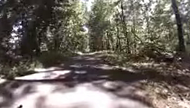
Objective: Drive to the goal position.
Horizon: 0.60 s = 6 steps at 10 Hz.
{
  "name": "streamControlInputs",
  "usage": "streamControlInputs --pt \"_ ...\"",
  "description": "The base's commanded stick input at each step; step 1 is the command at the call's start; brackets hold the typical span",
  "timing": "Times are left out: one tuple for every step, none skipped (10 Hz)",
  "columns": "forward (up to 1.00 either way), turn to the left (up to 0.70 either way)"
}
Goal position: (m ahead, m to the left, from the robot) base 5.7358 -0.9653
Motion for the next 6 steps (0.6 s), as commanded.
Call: streamControlInputs --pt "0.45 0.0" --pt "0.45 0.0" --pt "0.45 0.0" --pt "0.45 0.0" --pt "0.45 0.0" --pt "0.45 0.0"
